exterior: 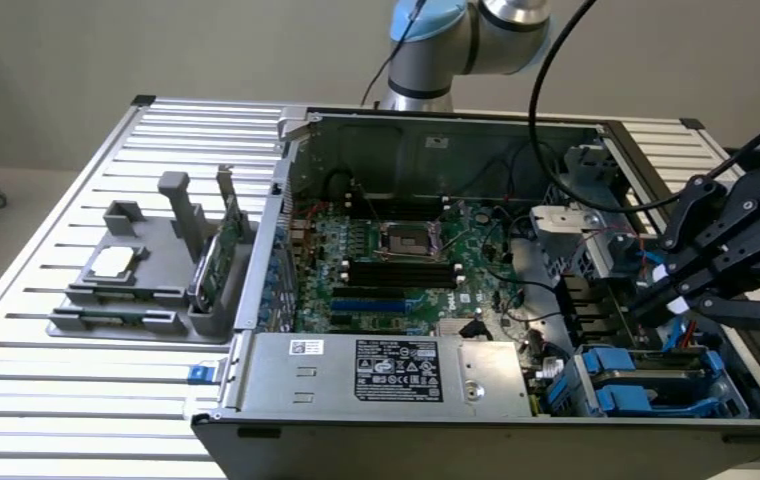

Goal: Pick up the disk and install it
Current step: 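Insert the second disk wire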

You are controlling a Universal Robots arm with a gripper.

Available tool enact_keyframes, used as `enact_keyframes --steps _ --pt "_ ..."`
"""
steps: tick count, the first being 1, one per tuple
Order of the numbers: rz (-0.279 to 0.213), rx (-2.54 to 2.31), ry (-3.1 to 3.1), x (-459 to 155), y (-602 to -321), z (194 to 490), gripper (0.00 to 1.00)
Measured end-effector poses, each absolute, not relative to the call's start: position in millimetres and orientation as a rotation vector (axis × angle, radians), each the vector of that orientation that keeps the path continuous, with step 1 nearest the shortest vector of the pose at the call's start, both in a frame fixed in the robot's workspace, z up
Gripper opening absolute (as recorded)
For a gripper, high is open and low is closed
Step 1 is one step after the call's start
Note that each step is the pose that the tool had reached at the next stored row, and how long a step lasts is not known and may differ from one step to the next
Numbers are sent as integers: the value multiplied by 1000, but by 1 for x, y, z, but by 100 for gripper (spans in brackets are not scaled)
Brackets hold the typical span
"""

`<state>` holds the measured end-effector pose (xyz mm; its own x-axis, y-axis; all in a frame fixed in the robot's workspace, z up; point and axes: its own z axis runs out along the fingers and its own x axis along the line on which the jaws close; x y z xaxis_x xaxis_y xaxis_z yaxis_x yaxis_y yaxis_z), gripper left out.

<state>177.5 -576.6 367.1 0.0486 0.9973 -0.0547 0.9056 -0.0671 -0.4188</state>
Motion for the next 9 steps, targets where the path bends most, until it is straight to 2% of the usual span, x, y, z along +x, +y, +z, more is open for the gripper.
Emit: enact_keyframes --steps 2,3,9 --pt "479 -2061 -1939 172 -577 367 18" --pt "476 -2063 -1941 169 -577 367 25" --pt "464 -2071 -1949 155 -577 367 25"
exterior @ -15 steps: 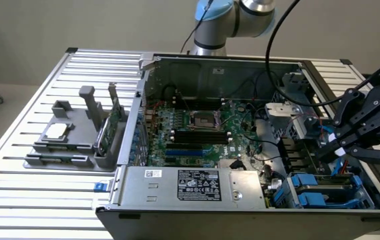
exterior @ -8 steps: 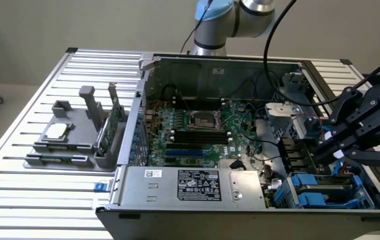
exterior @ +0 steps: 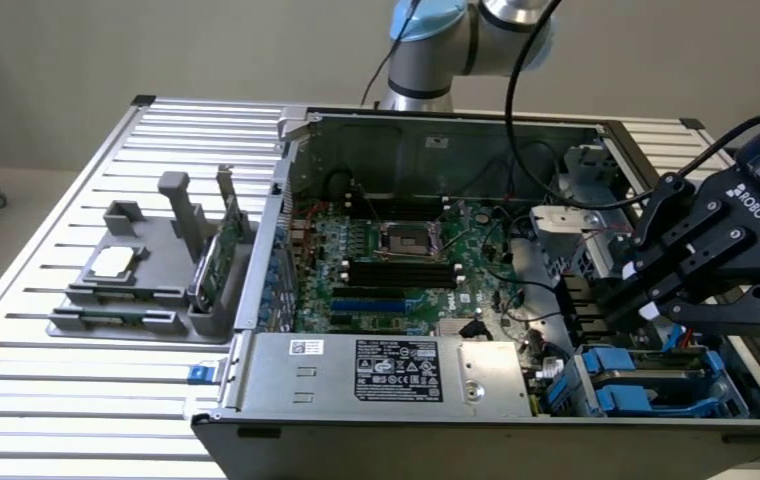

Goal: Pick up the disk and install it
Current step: 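Insert the second disk wire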

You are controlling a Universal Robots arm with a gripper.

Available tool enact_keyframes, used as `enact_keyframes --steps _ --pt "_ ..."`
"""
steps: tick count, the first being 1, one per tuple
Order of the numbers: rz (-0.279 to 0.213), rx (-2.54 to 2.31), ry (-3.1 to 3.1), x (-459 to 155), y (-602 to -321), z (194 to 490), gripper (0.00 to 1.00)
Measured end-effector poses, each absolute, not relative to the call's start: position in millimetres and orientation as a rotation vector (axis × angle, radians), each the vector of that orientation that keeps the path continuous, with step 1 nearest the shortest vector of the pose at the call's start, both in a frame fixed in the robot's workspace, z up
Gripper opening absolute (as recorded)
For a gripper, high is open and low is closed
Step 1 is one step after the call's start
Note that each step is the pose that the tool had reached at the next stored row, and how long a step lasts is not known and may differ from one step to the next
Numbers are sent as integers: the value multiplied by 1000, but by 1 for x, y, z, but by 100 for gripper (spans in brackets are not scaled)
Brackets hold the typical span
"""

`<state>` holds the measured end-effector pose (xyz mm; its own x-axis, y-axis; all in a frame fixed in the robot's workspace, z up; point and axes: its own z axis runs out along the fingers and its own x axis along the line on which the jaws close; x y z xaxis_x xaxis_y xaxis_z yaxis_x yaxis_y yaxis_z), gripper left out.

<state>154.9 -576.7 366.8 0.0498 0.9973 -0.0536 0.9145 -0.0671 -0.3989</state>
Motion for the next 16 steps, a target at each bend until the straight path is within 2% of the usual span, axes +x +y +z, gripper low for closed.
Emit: enact_keyframes --steps 13,16 --pt "464 -2071 -1949 155 -576 367 25" --pt "438 -2089 -1965 155 -570 367 25"
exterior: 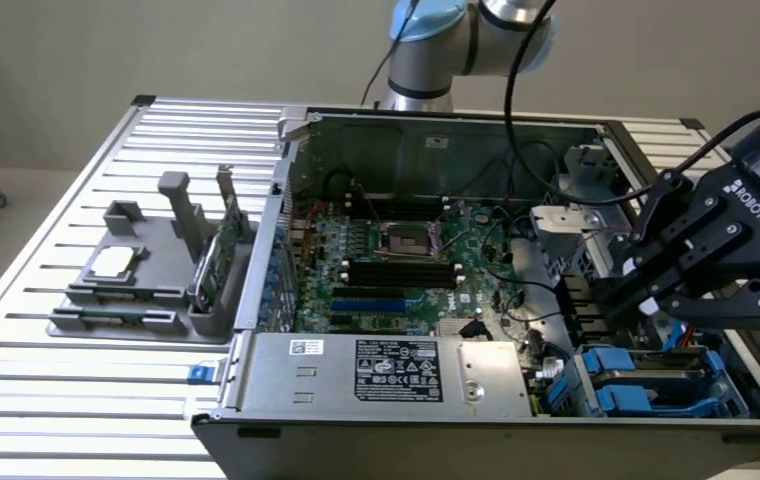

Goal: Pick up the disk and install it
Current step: 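Insert the second disk wire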

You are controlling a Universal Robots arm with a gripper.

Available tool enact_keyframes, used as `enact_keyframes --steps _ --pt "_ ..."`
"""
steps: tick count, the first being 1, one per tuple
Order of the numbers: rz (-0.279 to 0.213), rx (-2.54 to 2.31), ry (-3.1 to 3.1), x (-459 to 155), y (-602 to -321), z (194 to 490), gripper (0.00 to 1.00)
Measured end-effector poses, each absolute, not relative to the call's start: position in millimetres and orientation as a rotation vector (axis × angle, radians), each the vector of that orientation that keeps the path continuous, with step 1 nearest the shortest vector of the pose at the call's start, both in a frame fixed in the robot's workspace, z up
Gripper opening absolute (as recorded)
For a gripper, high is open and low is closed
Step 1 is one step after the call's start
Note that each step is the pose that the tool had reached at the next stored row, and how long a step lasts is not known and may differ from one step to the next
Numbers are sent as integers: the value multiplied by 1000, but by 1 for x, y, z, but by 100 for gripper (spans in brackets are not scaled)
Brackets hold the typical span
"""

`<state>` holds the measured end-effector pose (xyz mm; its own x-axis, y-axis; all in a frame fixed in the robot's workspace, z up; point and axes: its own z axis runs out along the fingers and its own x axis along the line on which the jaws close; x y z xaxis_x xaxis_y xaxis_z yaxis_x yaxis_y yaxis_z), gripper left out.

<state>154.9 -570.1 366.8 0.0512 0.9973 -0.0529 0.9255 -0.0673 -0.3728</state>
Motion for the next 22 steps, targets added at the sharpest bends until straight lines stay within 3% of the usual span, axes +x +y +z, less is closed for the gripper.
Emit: enact_keyframes --steps 4,12,22 --pt "406 -2131 -1996 155 -556 367 25" --pt "431 -2247 -2064 151 -543 367 25" --pt "394 -2301 -2098 141 -523 371 25"
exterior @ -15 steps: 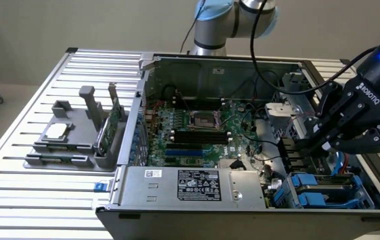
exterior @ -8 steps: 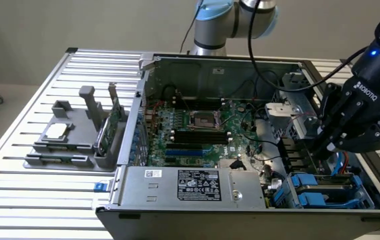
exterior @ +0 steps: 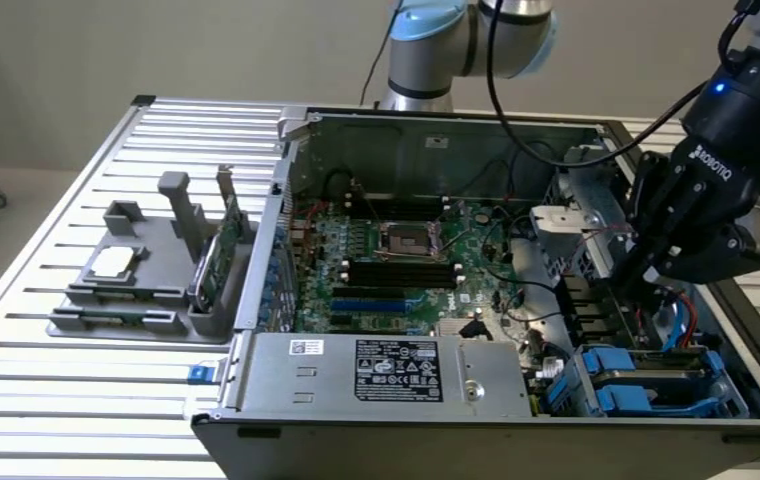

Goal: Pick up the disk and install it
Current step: 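Insert the second disk wire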

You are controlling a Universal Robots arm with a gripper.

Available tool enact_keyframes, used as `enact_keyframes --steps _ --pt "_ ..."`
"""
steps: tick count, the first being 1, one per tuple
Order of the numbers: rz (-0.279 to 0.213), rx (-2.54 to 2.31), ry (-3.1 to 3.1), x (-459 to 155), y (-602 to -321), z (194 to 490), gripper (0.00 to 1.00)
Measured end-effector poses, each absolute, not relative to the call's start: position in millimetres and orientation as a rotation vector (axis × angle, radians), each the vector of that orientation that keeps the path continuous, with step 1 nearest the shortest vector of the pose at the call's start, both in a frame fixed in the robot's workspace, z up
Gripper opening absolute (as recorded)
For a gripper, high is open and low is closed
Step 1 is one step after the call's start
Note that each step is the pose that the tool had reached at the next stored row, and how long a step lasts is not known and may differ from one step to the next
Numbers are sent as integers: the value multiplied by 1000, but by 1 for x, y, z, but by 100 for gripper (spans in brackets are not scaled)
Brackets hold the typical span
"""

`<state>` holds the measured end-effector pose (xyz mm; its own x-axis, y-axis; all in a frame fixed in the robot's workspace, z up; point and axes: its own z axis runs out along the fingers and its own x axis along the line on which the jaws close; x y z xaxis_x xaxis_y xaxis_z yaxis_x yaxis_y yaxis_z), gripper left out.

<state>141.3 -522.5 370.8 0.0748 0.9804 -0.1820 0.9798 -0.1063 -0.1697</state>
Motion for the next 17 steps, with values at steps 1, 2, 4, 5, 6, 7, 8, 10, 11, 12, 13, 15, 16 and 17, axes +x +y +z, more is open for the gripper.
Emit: enact_keyframes --steps 1,2,4,5,6,7,8,10,11,12,13,15,16,17 --pt "392 -2304 -2100 139 -521 371 25" --pt "391 -2307 -2102 137 -521 371 25" --pt "392 -2317 -2108 135 -520 371 25" --pt "394 -2324 -2112 135 -520 371 25" --pt "393 -2330 -2116 135 -520 371 25" --pt "393 -2336 -2120 135 -520 371 25" --pt "391 -2343 -2124 135 -520 371 25" --pt "380 -2360 -2134 135 -520 371 25" --pt "374 -2368 -2139 134 -520 371 25" --pt "370 -2376 -2143 134 -520 371 25" --pt "365 -2383 -2148 134 -520 371 25" --pt "355 -2397 -2156 133 -520 371 25" --pt "348 -2403 -2159 132 -520 371 25" --pt "340 -2410 -2163 131 -520 371 25"
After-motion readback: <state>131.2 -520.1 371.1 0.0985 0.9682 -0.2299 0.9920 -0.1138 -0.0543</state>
